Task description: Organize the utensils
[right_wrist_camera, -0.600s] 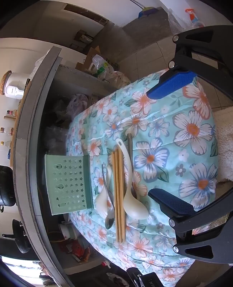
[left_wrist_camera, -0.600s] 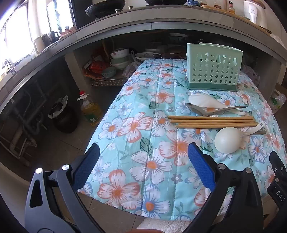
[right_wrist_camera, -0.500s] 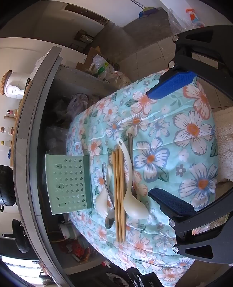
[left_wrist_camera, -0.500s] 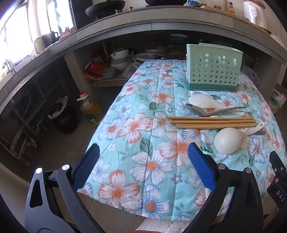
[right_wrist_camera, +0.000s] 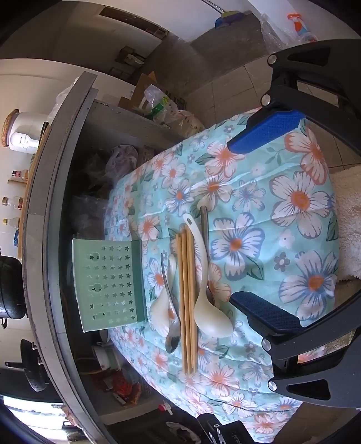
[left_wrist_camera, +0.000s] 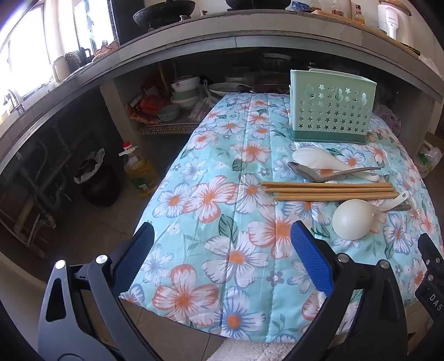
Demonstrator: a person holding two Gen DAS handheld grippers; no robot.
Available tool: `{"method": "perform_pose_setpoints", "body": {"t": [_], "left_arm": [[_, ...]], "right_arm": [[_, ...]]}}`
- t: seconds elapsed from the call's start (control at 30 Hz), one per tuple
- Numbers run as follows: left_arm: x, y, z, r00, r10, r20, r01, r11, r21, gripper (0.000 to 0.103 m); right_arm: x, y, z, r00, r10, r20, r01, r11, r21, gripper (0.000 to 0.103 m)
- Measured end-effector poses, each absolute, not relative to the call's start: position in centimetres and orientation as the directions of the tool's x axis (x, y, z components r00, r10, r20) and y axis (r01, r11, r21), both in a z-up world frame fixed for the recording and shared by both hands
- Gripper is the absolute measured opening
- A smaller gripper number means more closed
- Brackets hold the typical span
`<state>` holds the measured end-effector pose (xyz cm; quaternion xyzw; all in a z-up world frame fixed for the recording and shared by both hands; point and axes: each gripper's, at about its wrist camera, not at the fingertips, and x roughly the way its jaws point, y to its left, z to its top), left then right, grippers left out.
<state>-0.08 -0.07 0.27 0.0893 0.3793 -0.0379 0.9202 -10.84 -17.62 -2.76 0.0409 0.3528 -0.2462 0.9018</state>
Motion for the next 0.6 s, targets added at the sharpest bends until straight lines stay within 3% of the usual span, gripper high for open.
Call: {"method": "perform_pose_setpoints", "body": {"t": [0.6], "left_arm": [[0.07,0.63,0.13,0.709,-0.003,-0.705,0.133,0.983,0.13,0.095]], "right_arm": [[-10.96,-17.39,-2.48,0.632,-0.418,-0.652,0.471,0.876,-0.104,0.097]]}}
